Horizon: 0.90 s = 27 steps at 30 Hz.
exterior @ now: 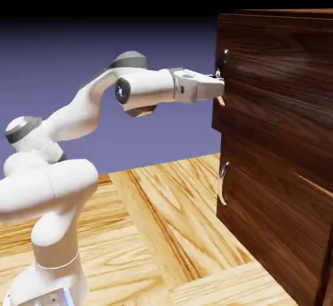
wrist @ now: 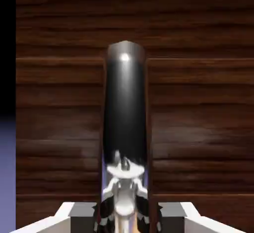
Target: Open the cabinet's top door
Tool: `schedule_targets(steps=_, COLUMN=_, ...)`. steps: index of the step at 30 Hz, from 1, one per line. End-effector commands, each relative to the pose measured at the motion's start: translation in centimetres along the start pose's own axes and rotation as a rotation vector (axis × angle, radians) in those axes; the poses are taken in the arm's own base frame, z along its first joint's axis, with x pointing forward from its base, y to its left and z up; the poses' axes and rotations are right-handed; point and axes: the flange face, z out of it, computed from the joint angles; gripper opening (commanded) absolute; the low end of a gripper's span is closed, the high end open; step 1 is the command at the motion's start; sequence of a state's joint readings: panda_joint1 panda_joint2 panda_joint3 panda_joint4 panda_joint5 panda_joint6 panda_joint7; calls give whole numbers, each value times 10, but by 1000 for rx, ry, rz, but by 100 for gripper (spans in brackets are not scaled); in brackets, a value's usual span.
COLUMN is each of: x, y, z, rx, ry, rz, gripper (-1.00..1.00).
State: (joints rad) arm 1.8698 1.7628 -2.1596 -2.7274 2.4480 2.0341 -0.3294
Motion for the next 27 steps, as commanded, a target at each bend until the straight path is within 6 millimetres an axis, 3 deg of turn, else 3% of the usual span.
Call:
schedule_targets(steps=1, x=3, y=3, z=-11, rx=18, ry=-17, rz=0, gripper=-100)
schedule_targets(steps=9, x=26, y=25, z=-76, rx=138, ry=-137, rz=0, gripper=-100)
schedule_targets(steps=27, x=82, y=82, z=-173, rx=345, ry=-345, rz=0, gripper=-100)
